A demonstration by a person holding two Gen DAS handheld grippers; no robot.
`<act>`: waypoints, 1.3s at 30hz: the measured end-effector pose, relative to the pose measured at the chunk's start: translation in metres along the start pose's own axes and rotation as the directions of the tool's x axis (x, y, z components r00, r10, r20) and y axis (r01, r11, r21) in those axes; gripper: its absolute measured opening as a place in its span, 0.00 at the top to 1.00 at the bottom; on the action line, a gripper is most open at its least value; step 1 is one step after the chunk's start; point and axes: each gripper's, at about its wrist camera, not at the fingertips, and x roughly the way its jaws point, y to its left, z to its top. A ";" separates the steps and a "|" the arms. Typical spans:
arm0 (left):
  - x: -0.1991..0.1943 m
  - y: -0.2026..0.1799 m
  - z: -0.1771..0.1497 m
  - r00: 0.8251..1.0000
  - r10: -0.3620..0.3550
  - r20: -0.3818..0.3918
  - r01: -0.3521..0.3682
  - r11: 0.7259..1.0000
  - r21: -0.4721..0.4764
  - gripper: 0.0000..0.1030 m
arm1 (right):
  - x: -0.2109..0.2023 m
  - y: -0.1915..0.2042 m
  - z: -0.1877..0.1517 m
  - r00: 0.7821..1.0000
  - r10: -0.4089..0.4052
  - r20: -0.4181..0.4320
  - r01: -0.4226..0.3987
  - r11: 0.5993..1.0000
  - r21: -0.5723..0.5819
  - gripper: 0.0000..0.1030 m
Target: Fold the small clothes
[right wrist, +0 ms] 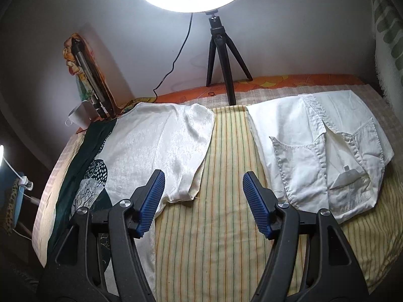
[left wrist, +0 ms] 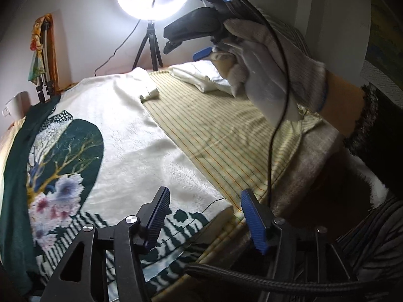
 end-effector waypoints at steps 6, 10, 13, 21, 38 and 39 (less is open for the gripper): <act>0.017 0.003 0.001 0.999 0.031 -0.037 -0.032 0.999 -0.028 0.44 | 0.053 -0.013 0.011 0.995 0.063 -0.081 -0.056 0.995 0.087 0.34; 0.024 0.011 0.000 0.998 0.039 -0.058 -0.042 0.998 -0.049 0.64 | 0.088 -0.018 0.011 0.985 0.081 -0.149 -0.058 0.986 0.155 0.34; 0.023 0.014 -0.003 0.998 0.036 -0.055 -0.039 0.998 -0.056 0.71 | 0.108 -0.018 0.007 0.976 0.090 -0.200 -0.052 0.981 0.187 0.34; 0.020 0.023 -0.001 0.999 -0.024 -0.036 0.020 0.993 -0.113 0.98 | 0.117 -0.005 0.008 0.970 0.091 -0.225 -0.050 0.982 0.182 0.61; -0.014 0.024 -0.008 0.998 -0.031 0.059 0.038 0.991 -0.130 0.73 | 0.101 0.024 0.030 0.987 0.027 -0.159 -0.010 0.994 0.105 0.96; -0.014 0.020 -0.009 0.998 -0.027 0.064 0.034 0.993 -0.112 0.73 | 0.102 0.022 0.029 0.987 0.019 -0.162 -0.002 0.995 0.100 0.97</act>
